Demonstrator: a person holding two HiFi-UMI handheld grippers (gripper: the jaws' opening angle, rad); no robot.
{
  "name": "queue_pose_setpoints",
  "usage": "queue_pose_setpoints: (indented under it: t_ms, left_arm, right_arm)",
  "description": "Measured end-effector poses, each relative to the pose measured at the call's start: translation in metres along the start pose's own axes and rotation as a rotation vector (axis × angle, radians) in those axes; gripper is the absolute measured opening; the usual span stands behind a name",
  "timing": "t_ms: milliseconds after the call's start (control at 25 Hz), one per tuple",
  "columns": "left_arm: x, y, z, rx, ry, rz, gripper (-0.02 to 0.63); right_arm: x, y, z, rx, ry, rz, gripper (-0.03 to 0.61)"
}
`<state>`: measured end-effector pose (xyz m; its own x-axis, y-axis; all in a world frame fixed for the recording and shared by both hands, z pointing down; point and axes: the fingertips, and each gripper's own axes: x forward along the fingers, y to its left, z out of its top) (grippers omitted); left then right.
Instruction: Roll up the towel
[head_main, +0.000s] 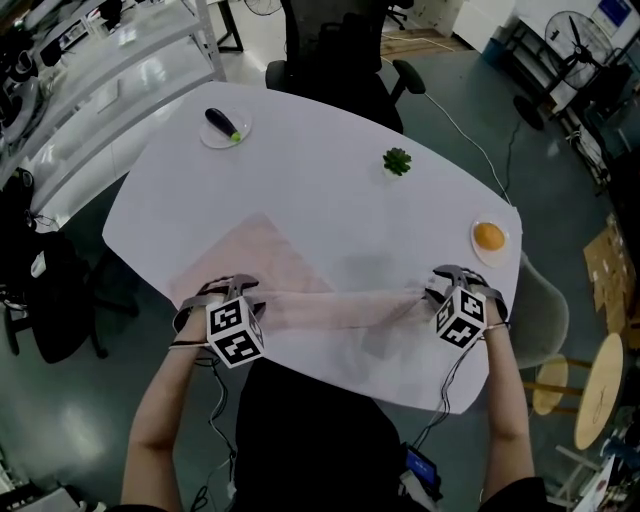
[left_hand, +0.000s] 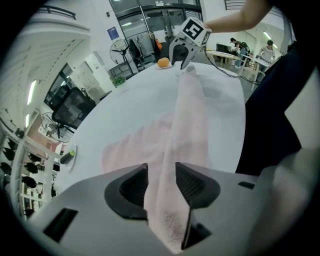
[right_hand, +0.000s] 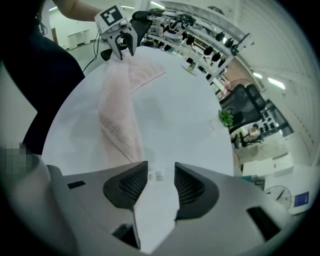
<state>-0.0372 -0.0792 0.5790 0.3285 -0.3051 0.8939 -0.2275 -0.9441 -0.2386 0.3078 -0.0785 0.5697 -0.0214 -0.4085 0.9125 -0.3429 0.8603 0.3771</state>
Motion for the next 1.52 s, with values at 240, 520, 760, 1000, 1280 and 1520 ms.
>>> queue_pose_setpoints:
  t_ms: [240,520,760,1000,1280,1520]
  left_arm:
    - [-0.025,-0.015,-0.003,0.028,-0.002,0.011,0.195]
    - [-0.012,-0.066,-0.02,0.023,0.043,-0.058,0.195]
    - [0.001,-0.075,-0.033,-0.002,0.079,-0.049,0.195]
    - [0.012,-0.064,-0.036,0.039,0.09,-0.006,0.169]
    - [0.008,-0.048,-0.036,0.073,0.092,0.002,0.055]
    - [-0.009,-0.043,-0.027,0.084,0.085,0.024,0.048]
  right_arm:
    - [-0.041,0.009,0.008,-0.062,-0.068,-0.058,0.179]
    - [-0.031,0.075,0.015,-0.145,-0.09,0.007,0.179]
    - [-0.014,0.091,0.032,-0.228,-0.093,-0.018,0.178]
    - [0.007,0.095,0.04,-0.306,-0.053,-0.035,0.137]
    - [0.002,0.078,0.043,-0.313,-0.057,-0.068,0.08]
    - [-0.014,0.069,0.039,-0.323,-0.056,-0.095,0.075]
